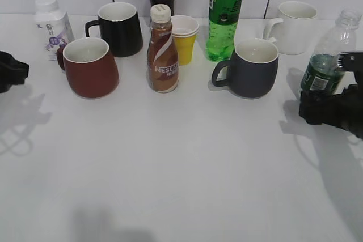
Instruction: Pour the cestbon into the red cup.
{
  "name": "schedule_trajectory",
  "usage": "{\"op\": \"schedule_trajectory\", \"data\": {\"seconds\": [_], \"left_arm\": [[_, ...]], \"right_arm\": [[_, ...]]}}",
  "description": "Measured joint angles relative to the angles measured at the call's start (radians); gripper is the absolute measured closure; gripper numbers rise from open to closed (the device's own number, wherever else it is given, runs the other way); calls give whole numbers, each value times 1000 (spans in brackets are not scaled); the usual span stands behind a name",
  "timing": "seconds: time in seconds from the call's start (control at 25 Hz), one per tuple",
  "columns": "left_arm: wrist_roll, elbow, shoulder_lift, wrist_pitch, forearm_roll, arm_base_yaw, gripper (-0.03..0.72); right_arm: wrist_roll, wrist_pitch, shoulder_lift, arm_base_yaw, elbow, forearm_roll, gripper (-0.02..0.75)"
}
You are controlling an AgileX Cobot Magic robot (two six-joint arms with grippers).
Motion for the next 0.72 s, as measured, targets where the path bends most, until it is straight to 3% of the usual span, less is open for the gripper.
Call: {"op": "schedule_trajectory", "data": {"seconds": [0.16,0.4,0.72], "left_arm": [[-3,0,-103,115,-88,-23,314],[-2,0,-269,317,-163,-28,314],[-2,0,-551,670,-180,-28,314]], "right_arm": [[0,133,-69,0,0,0,119],[1,449,-277,0,1,-5,132],[0,846,-650,0,-23,-31,143]]}}
